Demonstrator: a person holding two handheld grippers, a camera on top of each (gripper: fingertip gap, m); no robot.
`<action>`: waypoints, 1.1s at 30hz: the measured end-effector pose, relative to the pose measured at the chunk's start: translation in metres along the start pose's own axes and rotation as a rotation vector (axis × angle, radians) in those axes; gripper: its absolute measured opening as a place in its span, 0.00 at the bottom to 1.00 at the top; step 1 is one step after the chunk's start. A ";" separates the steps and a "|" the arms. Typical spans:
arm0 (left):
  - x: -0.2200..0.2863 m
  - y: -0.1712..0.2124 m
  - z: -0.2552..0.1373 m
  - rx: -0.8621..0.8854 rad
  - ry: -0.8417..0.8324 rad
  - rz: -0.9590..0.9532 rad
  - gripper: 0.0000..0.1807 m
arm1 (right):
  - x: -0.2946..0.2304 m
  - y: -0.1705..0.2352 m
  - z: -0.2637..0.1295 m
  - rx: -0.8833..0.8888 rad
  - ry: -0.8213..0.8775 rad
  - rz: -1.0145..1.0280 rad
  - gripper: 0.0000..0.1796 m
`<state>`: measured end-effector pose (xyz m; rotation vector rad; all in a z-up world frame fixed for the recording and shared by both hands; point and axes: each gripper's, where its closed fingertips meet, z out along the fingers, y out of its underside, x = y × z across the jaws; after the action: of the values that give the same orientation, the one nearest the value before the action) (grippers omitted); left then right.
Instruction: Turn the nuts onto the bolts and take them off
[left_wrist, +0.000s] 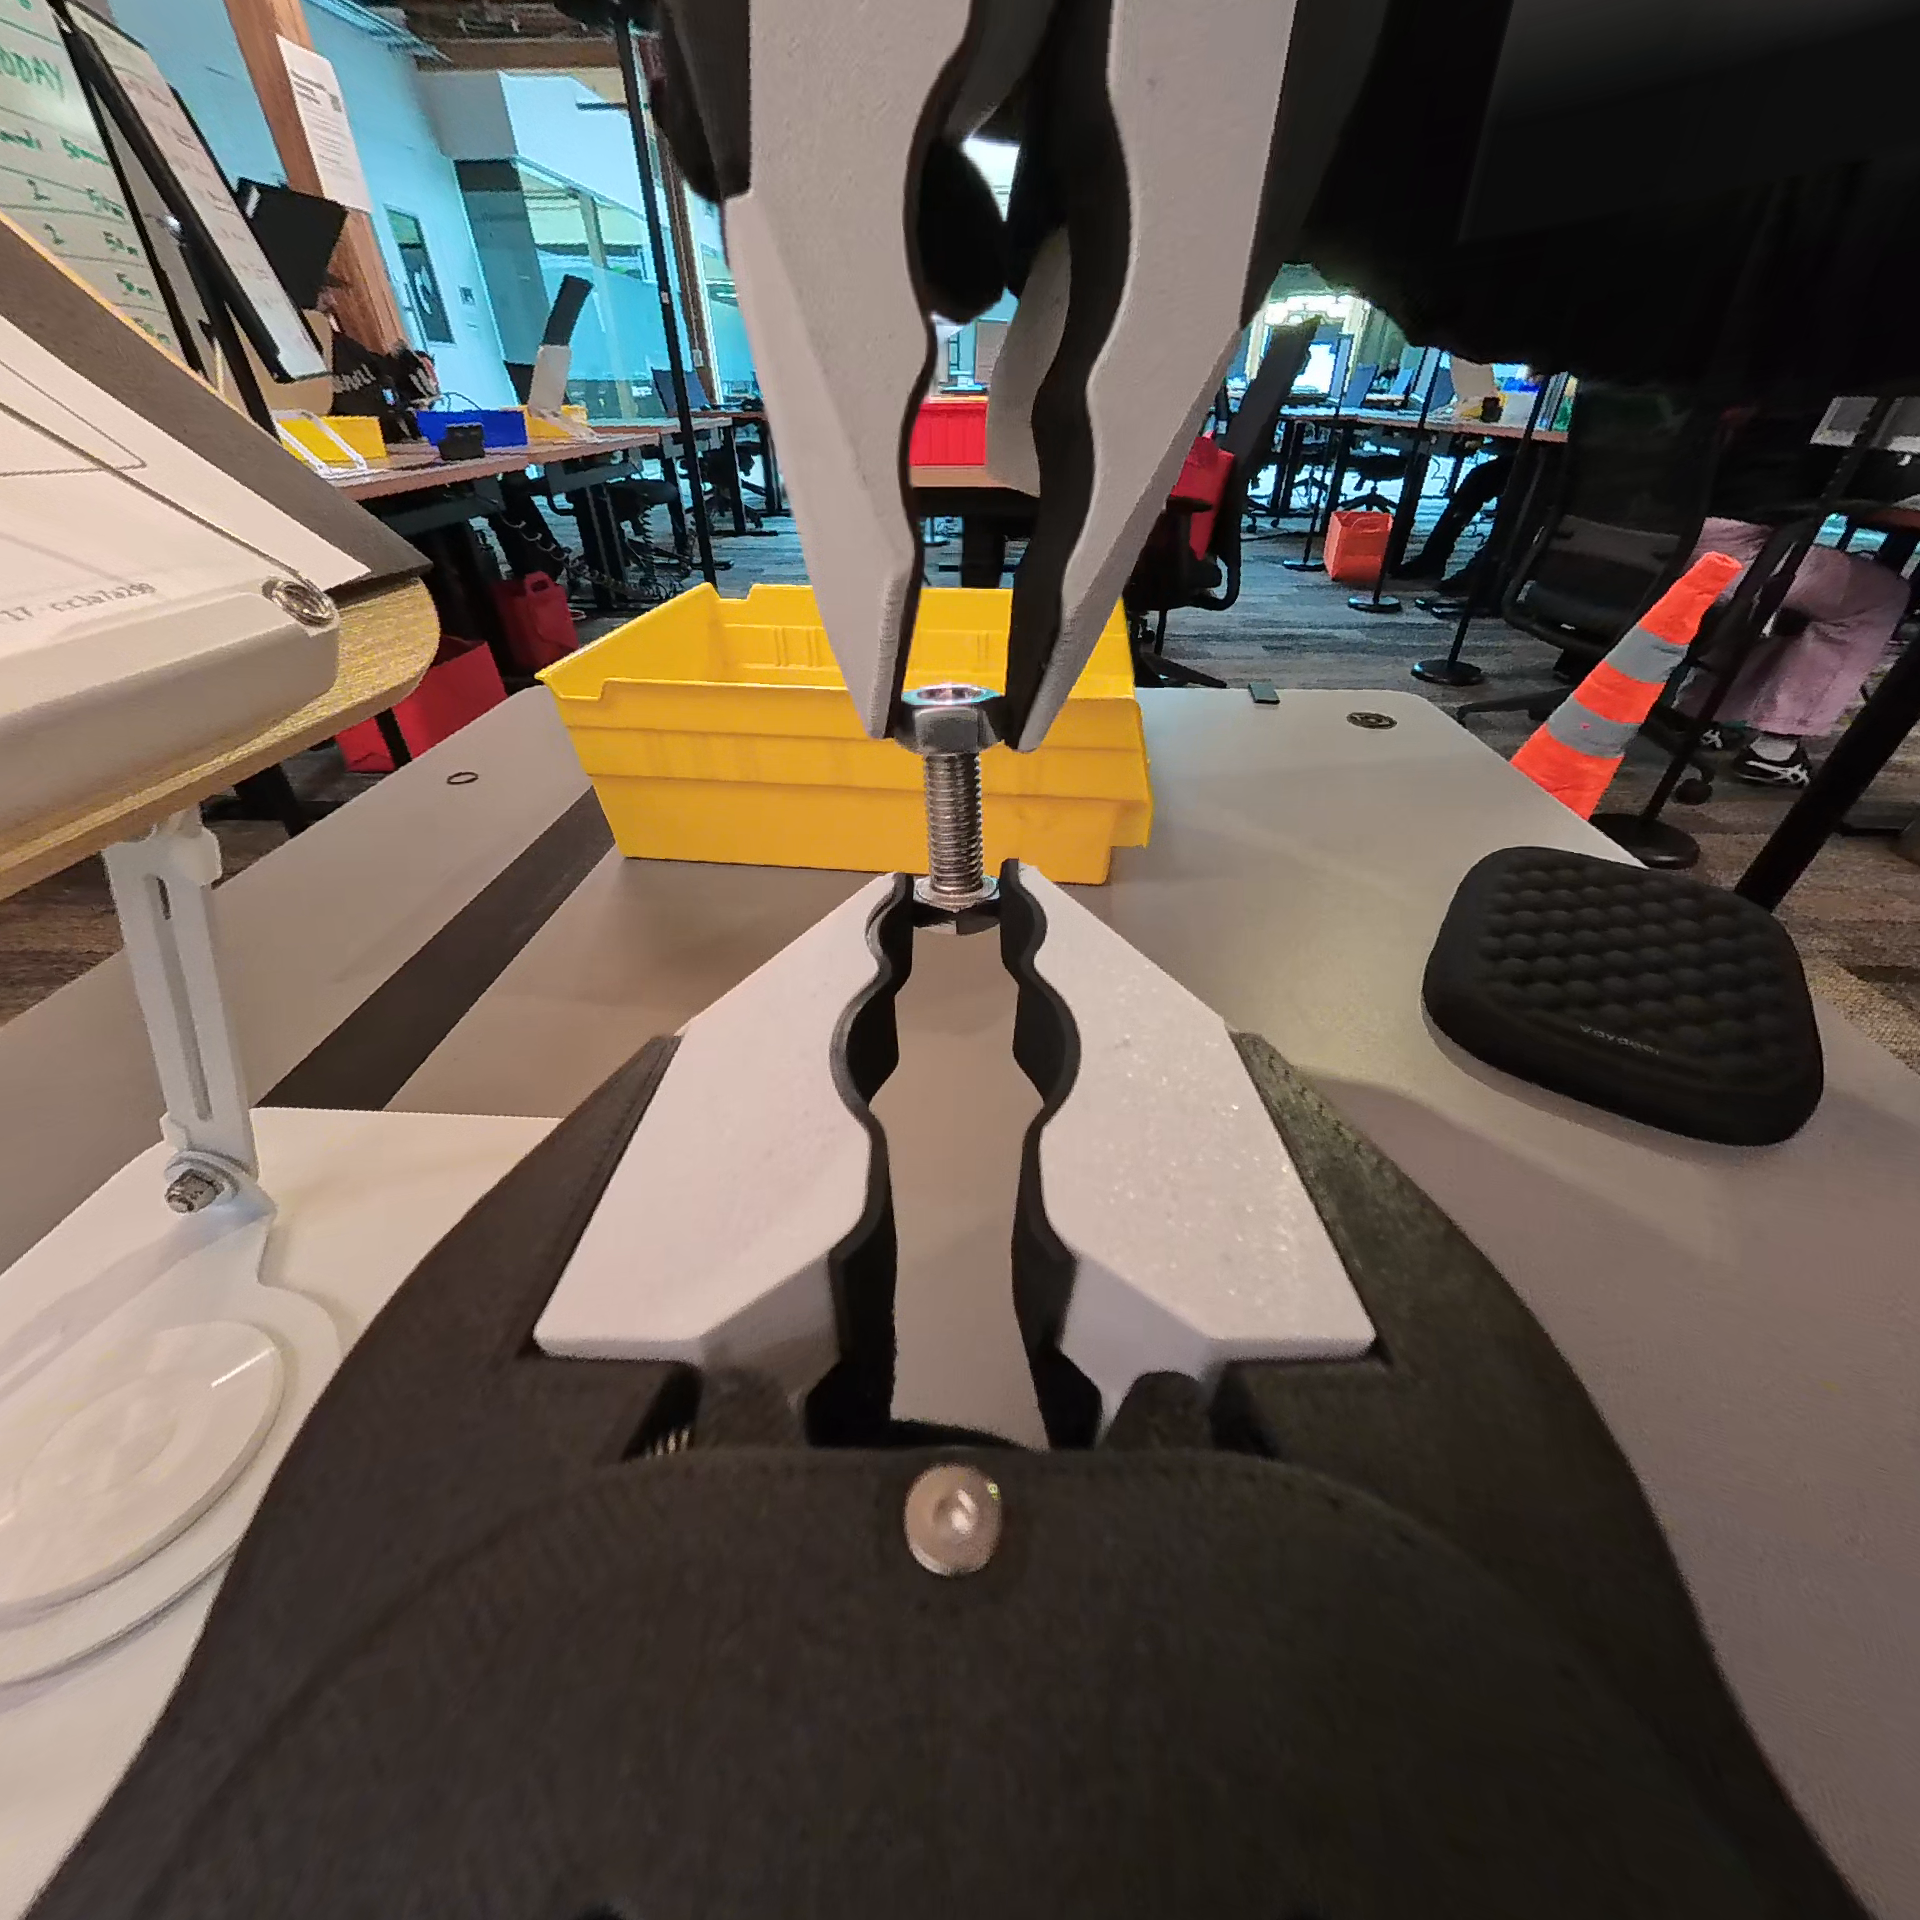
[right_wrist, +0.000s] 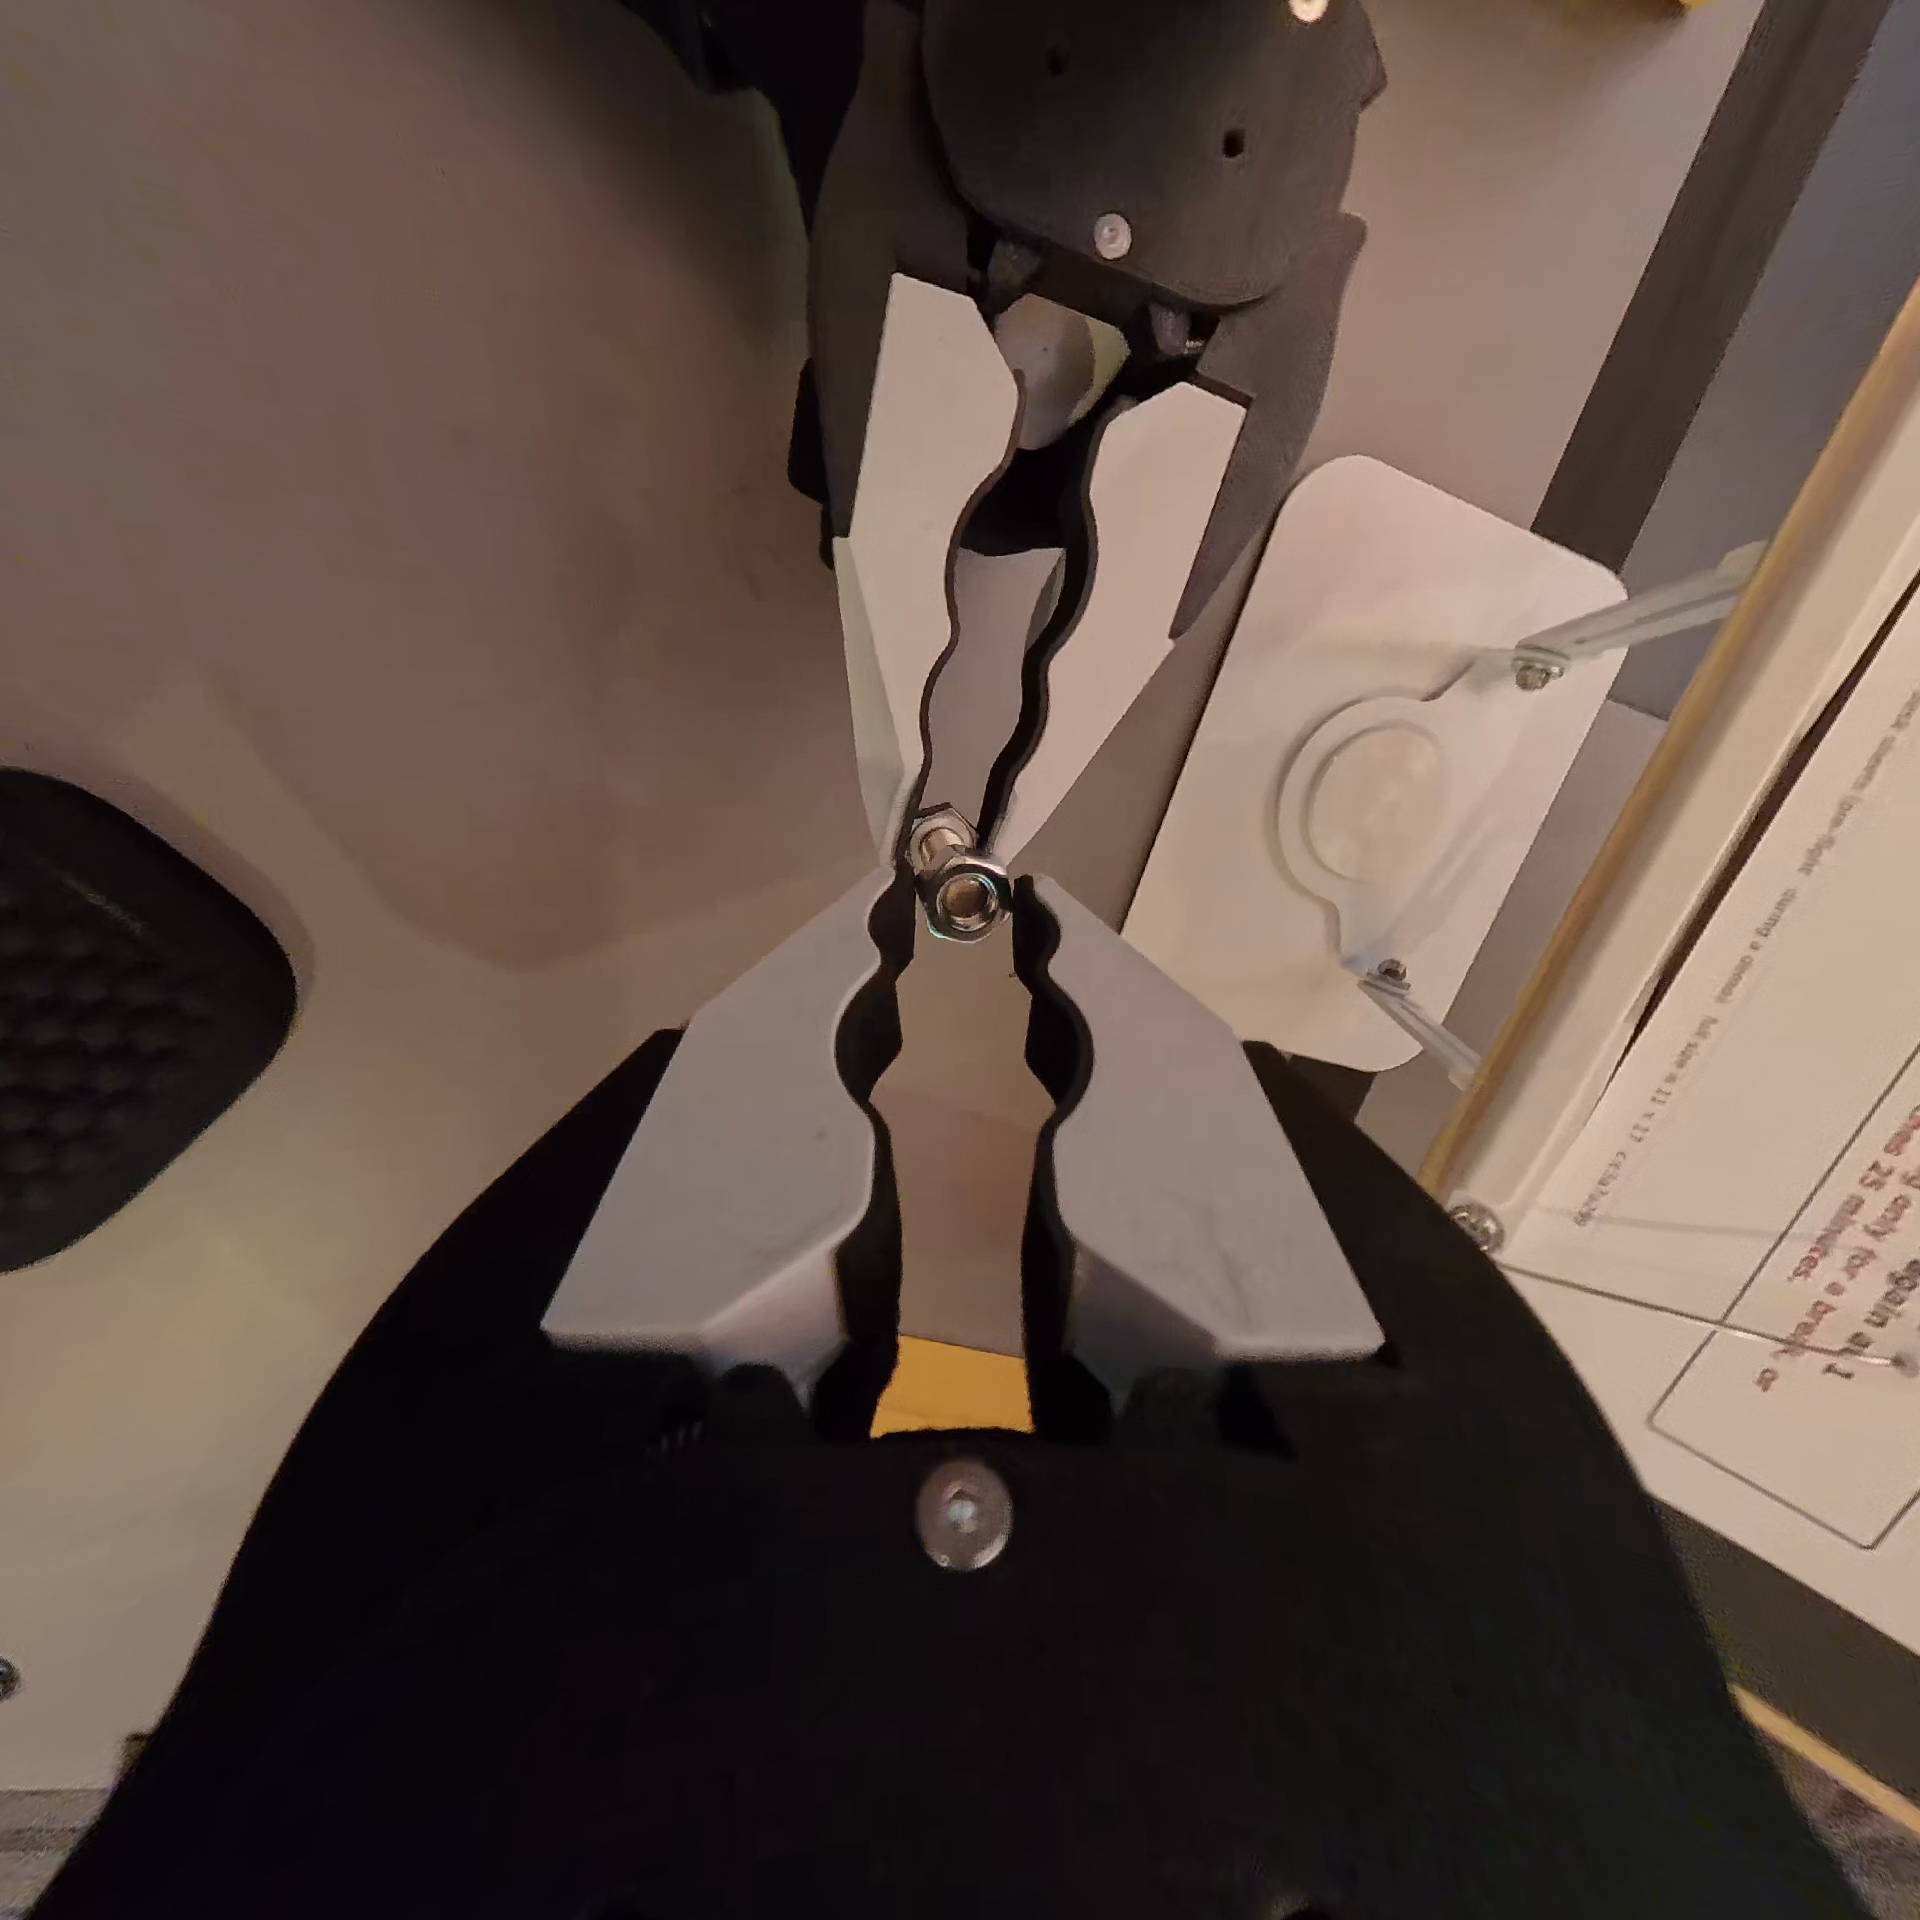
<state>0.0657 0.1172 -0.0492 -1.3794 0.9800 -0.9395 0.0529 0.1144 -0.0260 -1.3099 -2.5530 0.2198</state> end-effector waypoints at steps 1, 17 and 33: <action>-0.001 0.000 0.000 -0.001 -0.003 0.000 0.08 | 0.001 0.000 0.000 -0.001 -0.004 0.033 0.09; -0.004 0.005 0.001 -0.028 -0.033 0.024 0.08 | 0.014 0.003 -0.002 0.022 0.021 0.423 0.26; -0.001 0.005 0.002 -0.022 -0.009 0.019 0.08 | -0.001 0.007 0.004 -0.041 -0.007 -0.137 0.09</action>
<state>0.0669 0.1183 -0.0538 -1.3890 0.9977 -0.9106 0.0574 0.1175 -0.0314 -1.1431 -2.6536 0.1468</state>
